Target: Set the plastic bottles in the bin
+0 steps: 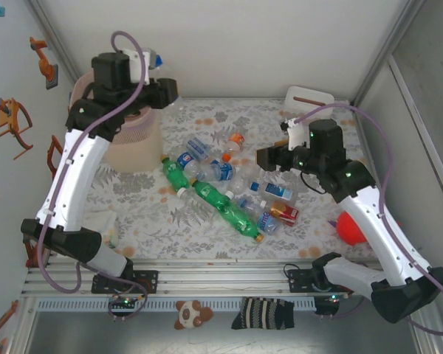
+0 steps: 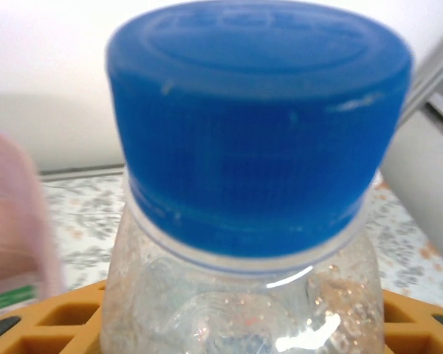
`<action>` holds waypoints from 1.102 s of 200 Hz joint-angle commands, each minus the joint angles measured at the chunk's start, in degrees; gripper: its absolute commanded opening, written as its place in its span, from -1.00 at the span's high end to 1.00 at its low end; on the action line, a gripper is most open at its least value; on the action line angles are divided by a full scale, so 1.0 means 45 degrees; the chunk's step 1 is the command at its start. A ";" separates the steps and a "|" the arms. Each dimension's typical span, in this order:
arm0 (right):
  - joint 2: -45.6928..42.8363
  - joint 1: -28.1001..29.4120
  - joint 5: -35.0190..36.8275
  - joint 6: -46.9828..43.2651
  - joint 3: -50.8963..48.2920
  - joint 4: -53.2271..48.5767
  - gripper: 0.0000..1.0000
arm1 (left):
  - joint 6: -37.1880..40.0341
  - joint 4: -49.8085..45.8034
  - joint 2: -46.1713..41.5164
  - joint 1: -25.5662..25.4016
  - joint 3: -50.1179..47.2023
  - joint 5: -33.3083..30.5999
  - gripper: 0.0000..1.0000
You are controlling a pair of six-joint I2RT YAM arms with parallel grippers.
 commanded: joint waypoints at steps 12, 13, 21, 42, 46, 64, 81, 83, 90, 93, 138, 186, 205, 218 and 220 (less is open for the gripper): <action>0.0213 0.0008 0.0197 -0.0162 0.0630 -0.0174 -0.55 | 0.2107 -0.2334 0.0854 0.0941 0.1684 -0.1473 -0.10; 0.0205 0.0010 0.0197 -0.0160 0.0640 -0.0176 -0.55 | 0.2132 -0.2356 0.0871 0.0986 0.1728 -0.1503 -0.09; 0.0218 0.0010 0.0197 -0.0154 0.0672 -0.0202 -0.55 | 0.2340 -0.2538 0.1005 0.1278 0.2012 -0.1708 -0.10; 0.0175 0.0025 0.0255 -0.0147 0.0729 -0.0273 -0.55 | 0.2660 -0.2693 0.1339 0.2161 0.2332 -0.1839 -0.11; 0.0168 0.0018 0.0287 -0.0156 0.0730 -0.0274 -0.55 | 0.2701 -0.2727 0.1415 0.2319 0.2399 -0.1858 -0.11; 0.0073 0.0013 0.0406 -0.0174 0.0720 -0.0313 -0.55 | 0.2857 -0.2757 0.1689 0.2999 0.2430 -0.1979 -0.11; 0.0022 0.0014 0.0461 -0.0180 0.0690 -0.0377 -0.55 | 0.2972 -0.2866 0.2019 0.3555 0.2452 -0.1998 -0.11; 0.0022 0.0017 0.0456 -0.0189 0.0690 -0.0378 -0.55 | 0.2962 -0.2905 0.2069 0.3605 0.2464 -0.1991 -0.11; 0.0022 0.0017 0.0473 -0.0179 0.0690 -0.0418 -0.55 | 0.2978 -0.2982 0.2228 0.3810 0.2483 -0.1983 -0.11; 0.0012 0.0020 0.0476 -0.0188 0.0690 -0.0424 -0.55 | 0.3007 -0.3024 0.2301 0.3878 0.2493 -0.1973 -0.11; -0.0112 0.0025 0.0608 -0.0220 0.0593 -0.0538 -0.55 | 0.2975 -0.4118 0.3659 0.4803 0.3016 -0.1332 -0.11; -0.0230 0.0018 0.0705 -0.0222 0.0465 -0.0610 -0.55 | 0.2840 -0.4835 0.5196 0.5345 0.3037 -0.0753 -0.11; -0.0322 0.0014 0.0754 -0.0227 0.0363 -0.0591 -0.55 | 0.2833 -0.5145 0.5847 0.5461 0.3090 -0.0466 -0.11; -0.0364 0.0009 0.0798 -0.0200 0.0271 -0.0592 -0.55 | 0.2833 -0.5311 0.6223 0.5464 0.3082 -0.0313 -0.11; -0.0363 0.0011 0.0792 -0.0203 0.0277 -0.0588 -0.55 | 0.2829 -0.5323 0.6289 0.5479 0.3051 -0.0295 -0.12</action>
